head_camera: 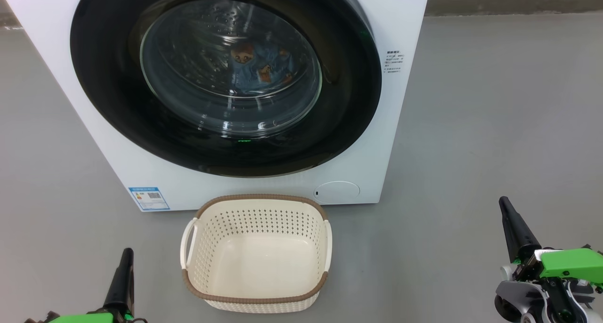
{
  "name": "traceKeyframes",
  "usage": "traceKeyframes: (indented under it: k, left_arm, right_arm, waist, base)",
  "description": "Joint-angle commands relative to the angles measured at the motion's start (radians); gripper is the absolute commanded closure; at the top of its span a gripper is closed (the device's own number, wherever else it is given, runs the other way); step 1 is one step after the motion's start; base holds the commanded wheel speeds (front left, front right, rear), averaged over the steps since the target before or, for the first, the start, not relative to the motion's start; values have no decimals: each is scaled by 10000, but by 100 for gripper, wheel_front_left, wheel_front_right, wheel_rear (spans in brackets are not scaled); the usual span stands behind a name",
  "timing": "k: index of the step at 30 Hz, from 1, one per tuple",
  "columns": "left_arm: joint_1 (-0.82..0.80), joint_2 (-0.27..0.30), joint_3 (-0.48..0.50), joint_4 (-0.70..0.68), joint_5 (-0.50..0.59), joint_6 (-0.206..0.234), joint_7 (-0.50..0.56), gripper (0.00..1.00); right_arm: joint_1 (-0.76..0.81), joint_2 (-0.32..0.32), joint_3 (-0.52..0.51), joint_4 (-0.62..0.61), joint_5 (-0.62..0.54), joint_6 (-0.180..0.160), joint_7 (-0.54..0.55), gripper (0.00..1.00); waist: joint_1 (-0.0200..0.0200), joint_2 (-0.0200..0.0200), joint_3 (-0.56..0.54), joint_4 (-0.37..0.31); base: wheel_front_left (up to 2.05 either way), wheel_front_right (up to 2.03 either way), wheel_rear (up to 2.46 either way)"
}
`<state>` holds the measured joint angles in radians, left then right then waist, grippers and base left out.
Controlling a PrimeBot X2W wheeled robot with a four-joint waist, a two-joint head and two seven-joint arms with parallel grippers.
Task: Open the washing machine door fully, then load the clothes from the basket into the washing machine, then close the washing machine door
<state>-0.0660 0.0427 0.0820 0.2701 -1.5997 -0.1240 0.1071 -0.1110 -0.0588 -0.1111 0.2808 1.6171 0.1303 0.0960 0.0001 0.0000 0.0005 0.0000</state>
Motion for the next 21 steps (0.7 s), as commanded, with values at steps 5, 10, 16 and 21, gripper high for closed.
traceKeyframes:
  k: [5,10,16,21]
  left_arm:
    - [-498,76,337,-169,-74,-66,73,100]
    - [-498,76,337,-169,-74,-66,73,100]
    - [-498,76,337,-168,-74,-66,73,100]
    - [-498,76,337,-168,-74,-66,73,100]
  right_arm:
    - [-25,-30,118,-309,38,4,54,100]
    - [-26,-26,113,-309,33,4,58,100]
    - [-26,-22,107,-309,28,4,63,100]
    - [-27,-19,103,-308,25,4,66,100]
  waist:
    - [0,0,0,0]
    - [0,0,0,0]
    - [0,0,0,0]
    - [0,0,0,0]
  base:
    - [0,0,0]
    - [0,0,0]
    - [0,0,0]
    - [0,0,0]
